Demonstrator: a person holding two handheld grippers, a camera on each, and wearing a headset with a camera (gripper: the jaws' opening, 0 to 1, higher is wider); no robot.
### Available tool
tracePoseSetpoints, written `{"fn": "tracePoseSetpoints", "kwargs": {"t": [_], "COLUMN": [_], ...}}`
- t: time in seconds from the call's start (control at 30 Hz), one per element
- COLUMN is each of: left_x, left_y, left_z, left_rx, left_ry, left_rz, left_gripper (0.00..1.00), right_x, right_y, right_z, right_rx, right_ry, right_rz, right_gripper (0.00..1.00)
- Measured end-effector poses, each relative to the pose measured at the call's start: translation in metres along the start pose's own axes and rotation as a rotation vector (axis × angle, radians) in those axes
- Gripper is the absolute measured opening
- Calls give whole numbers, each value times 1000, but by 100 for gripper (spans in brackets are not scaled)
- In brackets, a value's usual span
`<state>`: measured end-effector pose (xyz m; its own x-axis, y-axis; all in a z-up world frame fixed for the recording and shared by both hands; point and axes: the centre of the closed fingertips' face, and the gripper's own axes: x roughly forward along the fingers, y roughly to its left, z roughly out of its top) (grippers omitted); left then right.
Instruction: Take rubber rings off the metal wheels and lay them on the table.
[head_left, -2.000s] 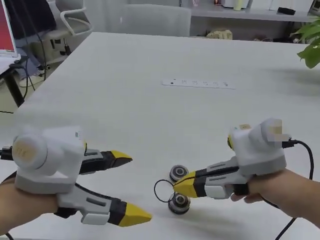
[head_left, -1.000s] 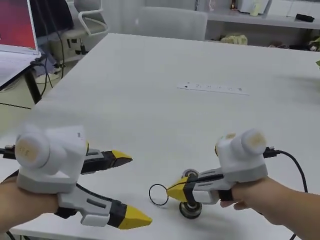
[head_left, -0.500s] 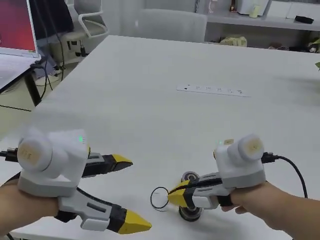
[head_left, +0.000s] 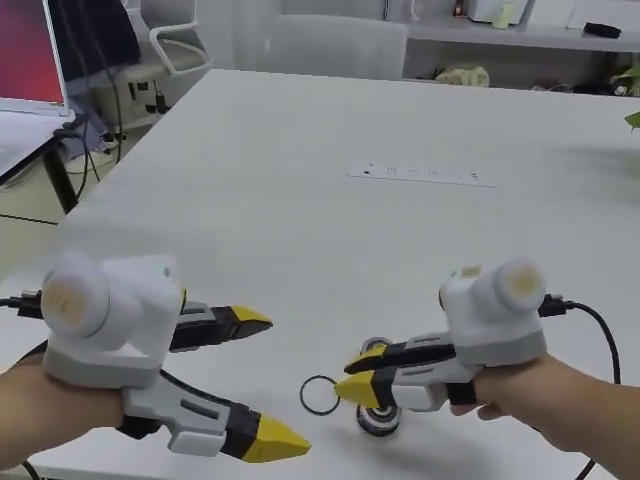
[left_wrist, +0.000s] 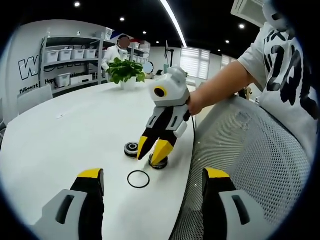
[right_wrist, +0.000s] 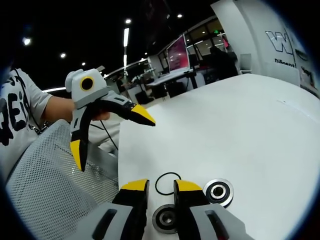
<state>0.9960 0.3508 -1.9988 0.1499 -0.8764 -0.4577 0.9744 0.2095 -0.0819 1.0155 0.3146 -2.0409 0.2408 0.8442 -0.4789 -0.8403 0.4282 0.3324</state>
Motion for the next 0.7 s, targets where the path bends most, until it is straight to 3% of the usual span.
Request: {"fn": "tracePoseSetpoints", "kwargs": {"t": [0.33, 0.7], "left_x": [8, 22], "left_y": [1, 6], "left_z": [6, 10], "left_rx": [-2, 0], "left_ry": [-3, 13], "left_rz": [-20, -41], "left_gripper": [78, 74], "right_x": [-16, -31], "right_y": [3, 1], "right_z": [1, -10], "right_rx": [-8, -51], "right_ry": [-16, 29], "right_rz": [15, 6], "right_gripper": [20, 20]}}
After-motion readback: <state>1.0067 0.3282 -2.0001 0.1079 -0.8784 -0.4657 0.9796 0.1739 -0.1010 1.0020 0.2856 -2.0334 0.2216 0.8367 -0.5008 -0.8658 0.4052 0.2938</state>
